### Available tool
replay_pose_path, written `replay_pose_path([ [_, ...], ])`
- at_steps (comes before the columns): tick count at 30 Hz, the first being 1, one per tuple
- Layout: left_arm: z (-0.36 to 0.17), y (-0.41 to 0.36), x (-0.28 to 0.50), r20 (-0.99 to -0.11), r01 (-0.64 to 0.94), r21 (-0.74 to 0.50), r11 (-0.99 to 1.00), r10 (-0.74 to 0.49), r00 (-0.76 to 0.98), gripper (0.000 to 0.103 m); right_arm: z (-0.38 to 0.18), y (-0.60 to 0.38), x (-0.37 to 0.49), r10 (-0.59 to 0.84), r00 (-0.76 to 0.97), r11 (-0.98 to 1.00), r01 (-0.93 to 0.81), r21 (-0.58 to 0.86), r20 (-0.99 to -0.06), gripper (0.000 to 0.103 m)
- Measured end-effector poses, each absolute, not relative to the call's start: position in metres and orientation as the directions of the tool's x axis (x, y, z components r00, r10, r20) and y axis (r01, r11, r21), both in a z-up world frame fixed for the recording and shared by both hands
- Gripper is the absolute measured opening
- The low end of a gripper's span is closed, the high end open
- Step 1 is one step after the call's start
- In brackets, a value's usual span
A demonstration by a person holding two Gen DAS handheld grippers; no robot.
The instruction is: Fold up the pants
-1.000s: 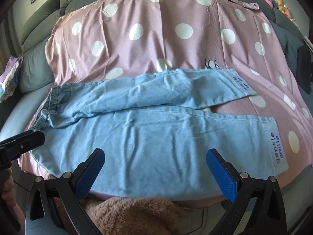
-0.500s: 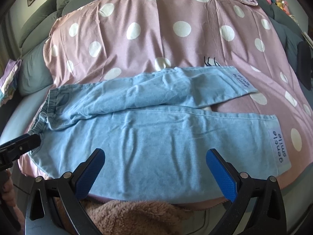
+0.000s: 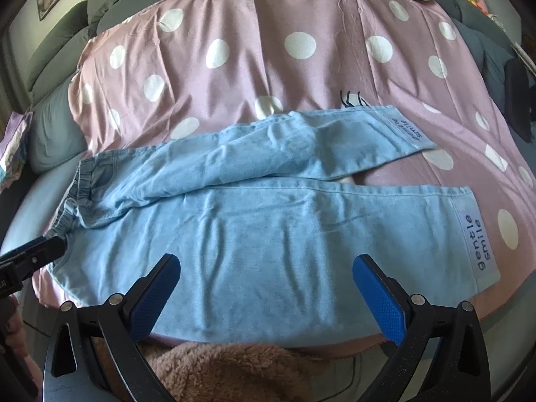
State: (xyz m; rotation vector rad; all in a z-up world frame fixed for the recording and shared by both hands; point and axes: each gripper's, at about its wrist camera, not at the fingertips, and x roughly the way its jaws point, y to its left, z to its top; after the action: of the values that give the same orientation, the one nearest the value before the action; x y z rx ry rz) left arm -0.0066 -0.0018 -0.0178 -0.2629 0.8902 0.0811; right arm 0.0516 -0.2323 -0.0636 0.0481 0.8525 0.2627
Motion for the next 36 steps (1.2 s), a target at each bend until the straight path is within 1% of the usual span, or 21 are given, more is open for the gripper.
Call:
replay_pose_path([
  [8, -0.019, -0.001, -0.007, -0.778, -0.182, -0.196, 0.964, -0.040, 0.627, 0.096, -0.064, -0.237, 0.052, 0.236, 0.630, 0.970, -0.195, 0.144, -0.740, 0.103],
  [12, -0.020, 0.010, -0.008, -0.770, -0.206, -0.212, 0.955, -0.034, 0.637, 0.096, -0.064, -0.240, 0.053, 0.227, 0.633, 0.973, -0.184, 0.141, -0.741, 0.103],
  [13, -0.020, 0.015, -0.009, -0.768, -0.216, -0.216, 0.952, -0.029, 0.640, 0.095, -0.064, -0.243, 0.053, 0.226, 0.635, 0.973, -0.179, 0.143, -0.739, 0.103],
  [14, -0.020, 0.022, -0.009, -0.767, -0.227, -0.214, 0.950, -0.019, 0.642, 0.092, -0.064, -0.247, 0.054, 0.229, 0.637, 0.973, -0.176, 0.151, -0.736, 0.103],
  [17, -0.020, 0.046, -0.011, -0.766, -0.292, -0.178, 0.940, 0.054, 0.641, 0.091, -0.064, -0.275, 0.056, 0.234, 0.646, 0.972, -0.134, 0.193, -0.726, 0.103],
  [19, -0.024, 0.069, -0.013, -0.773, -0.355, -0.162, 0.921, 0.106, 0.626, 0.090, -0.065, -0.305, 0.059, 0.176, 0.657, 0.980, -0.048, 0.192, -0.734, 0.103],
  [20, -0.028, 0.081, -0.014, -0.781, -0.387, -0.163, 0.908, 0.121, 0.613, 0.087, -0.067, -0.322, 0.061, 0.144, 0.657, 0.982, 0.001, 0.191, -0.740, 0.102],
  [21, -0.031, 0.094, -0.016, -0.790, -0.419, -0.169, 0.892, 0.131, 0.599, 0.086, -0.072, -0.339, 0.063, 0.118, 0.652, 0.980, 0.048, 0.195, -0.749, 0.098],
  [22, -0.035, 0.106, -0.017, -0.797, -0.447, -0.179, 0.876, 0.138, 0.589, 0.084, -0.077, -0.357, 0.064, 0.101, 0.644, 0.974, 0.090, 0.207, -0.759, 0.090],
  [25, -0.046, 0.133, -0.019, -0.815, -0.507, -0.181, 0.843, 0.160, 0.557, 0.079, -0.093, -0.406, 0.069, 0.051, 0.611, 0.951, 0.213, 0.225, -0.790, 0.079],
  [26, -0.052, 0.139, -0.018, -0.824, -0.518, -0.186, 0.835, 0.155, 0.545, 0.074, -0.098, -0.420, 0.071, 0.030, 0.600, 0.943, 0.247, 0.221, -0.800, 0.077],
  [27, -0.057, 0.145, -0.018, -0.834, -0.530, -0.192, 0.826, 0.147, 0.532, 0.071, -0.103, -0.431, 0.072, 0.009, 0.583, 0.937, 0.280, 0.211, -0.813, 0.071],
  [28, -0.063, 0.151, -0.017, -0.842, -0.537, -0.208, 0.818, 0.131, 0.524, 0.065, -0.108, -0.443, 0.074, -0.009, 0.566, 0.927, 0.314, 0.206, -0.825, 0.066],
  [29, -0.068, 0.154, -0.017, -0.846, -0.539, -0.230, 0.810, 0.108, 0.522, 0.060, -0.112, -0.453, 0.076, -0.017, 0.553, 0.915, 0.344, 0.209, -0.833, 0.063],
  [30, -0.072, 0.158, -0.016, -0.847, -0.535, -0.260, 0.804, 0.076, 0.526, 0.057, -0.116, -0.461, 0.077, -0.015, 0.544, 0.901, 0.371, 0.224, -0.839, 0.058],
  [31, -0.076, 0.159, -0.015, -0.847, -0.531, -0.286, 0.798, 0.048, 0.529, 0.049, -0.120, -0.469, 0.078, 0.002, 0.540, 0.887, 0.387, 0.251, -0.842, 0.056],
  [32, -0.078, 0.161, -0.014, -0.847, -0.529, -0.302, 0.793, 0.031, 0.531, 0.047, -0.123, -0.475, 0.079, 0.016, 0.537, 0.877, 0.397, 0.270, -0.844, 0.054],
  [34, -0.078, 0.161, -0.013, -0.845, -0.533, -0.306, 0.788, 0.033, 0.534, 0.046, -0.128, -0.479, 0.082, 0.008, 0.518, 0.872, 0.415, 0.259, -0.855, 0.047],
  [36, -0.080, 0.165, -0.012, -0.841, -0.540, -0.333, 0.773, 0.016, 0.541, 0.045, -0.133, -0.482, 0.083, 0.010, 0.514, 0.867, 0.423, 0.263, -0.858, 0.044],
])
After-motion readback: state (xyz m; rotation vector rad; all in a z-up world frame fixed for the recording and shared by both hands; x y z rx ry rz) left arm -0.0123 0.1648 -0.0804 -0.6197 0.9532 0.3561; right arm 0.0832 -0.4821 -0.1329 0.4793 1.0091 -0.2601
